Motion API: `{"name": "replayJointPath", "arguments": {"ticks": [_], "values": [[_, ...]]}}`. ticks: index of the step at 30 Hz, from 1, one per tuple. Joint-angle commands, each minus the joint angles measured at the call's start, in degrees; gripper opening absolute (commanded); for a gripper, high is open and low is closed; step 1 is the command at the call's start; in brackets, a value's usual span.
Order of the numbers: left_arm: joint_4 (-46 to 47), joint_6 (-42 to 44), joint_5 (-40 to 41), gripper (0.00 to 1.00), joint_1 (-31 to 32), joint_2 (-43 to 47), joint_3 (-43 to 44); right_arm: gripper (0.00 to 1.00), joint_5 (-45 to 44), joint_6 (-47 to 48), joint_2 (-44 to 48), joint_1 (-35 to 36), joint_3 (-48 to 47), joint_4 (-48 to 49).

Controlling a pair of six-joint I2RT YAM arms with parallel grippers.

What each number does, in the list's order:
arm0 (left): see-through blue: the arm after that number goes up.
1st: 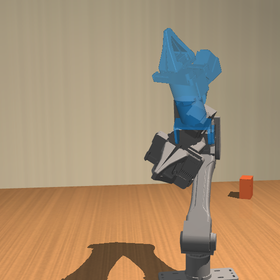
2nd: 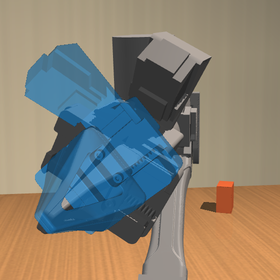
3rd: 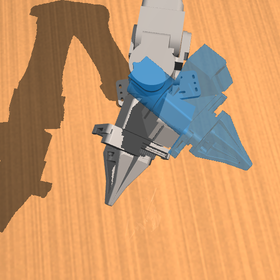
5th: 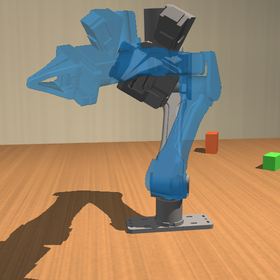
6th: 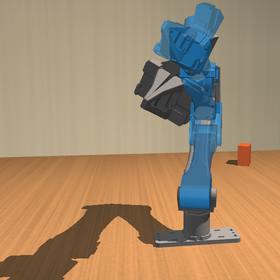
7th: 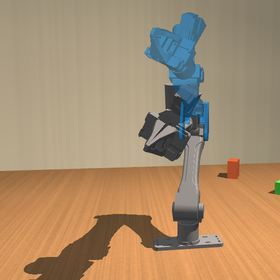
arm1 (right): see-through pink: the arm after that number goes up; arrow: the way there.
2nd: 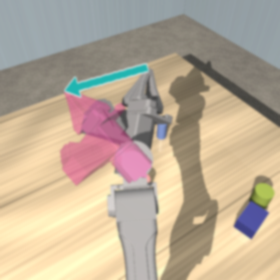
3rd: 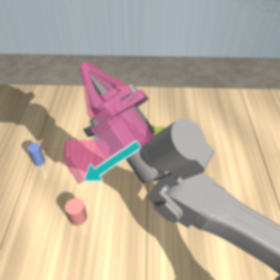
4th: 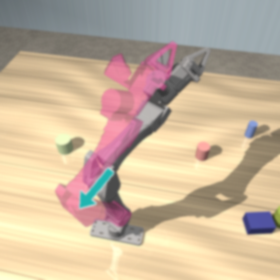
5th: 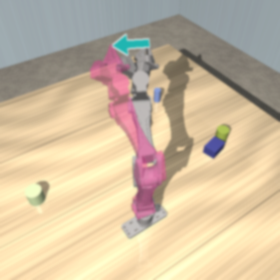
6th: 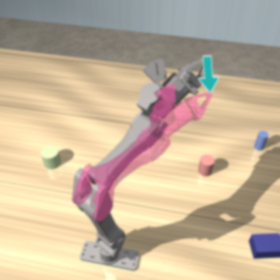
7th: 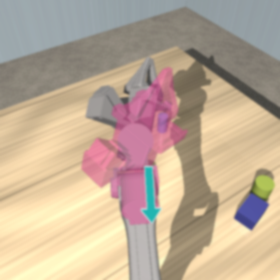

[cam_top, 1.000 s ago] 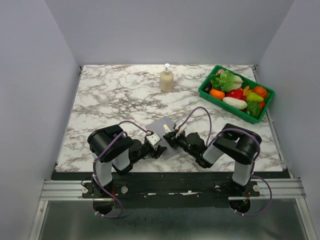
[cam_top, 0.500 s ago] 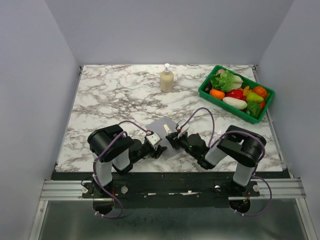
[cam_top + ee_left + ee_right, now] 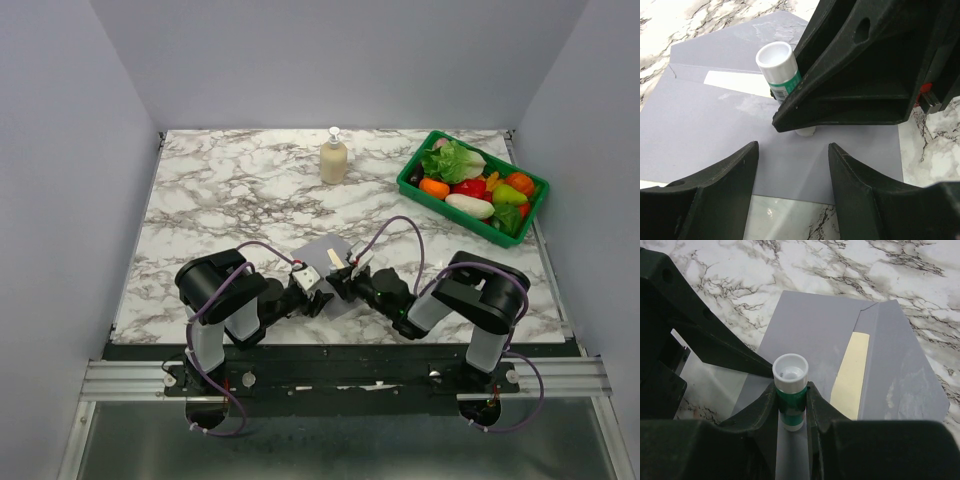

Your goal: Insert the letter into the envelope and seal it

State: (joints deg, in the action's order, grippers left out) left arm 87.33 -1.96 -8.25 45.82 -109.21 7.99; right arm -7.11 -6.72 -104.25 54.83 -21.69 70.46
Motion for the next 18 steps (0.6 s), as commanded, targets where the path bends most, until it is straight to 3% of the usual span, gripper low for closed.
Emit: {"name": "replayJointPath", "arguments": {"ticks": [1, 13, 16, 17, 18], "values": [[9.7, -0.77, 0.25, 0.66, -0.65, -4.52, -2.36, 0.01, -6.59, -1.19, 0.61, 0.72, 2.18, -9.64], [9.7, -1.21, -0.54, 0.66, -0.74, -2.94, -3.15, 0.01, -4.92, 1.19, 19.33, 0.72, -7.83, -27.9], [9.61, -1.47, -1.15, 0.66, -0.73, -2.85, -3.07, 0.01, -10.28, -5.62, 24.52, -0.94, -13.97, -43.24], [9.7, -1.56, -1.33, 0.66, -0.65, -2.85, -3.07, 0.01, -10.03, -8.11, 25.14, -2.52, -20.95, -58.7], [9.7, -1.39, -1.5, 0.66, -0.65, -2.68, -3.15, 0.01, -4.98, -9.52, 25.06, -4.53, -24.24, -66.16]]}}
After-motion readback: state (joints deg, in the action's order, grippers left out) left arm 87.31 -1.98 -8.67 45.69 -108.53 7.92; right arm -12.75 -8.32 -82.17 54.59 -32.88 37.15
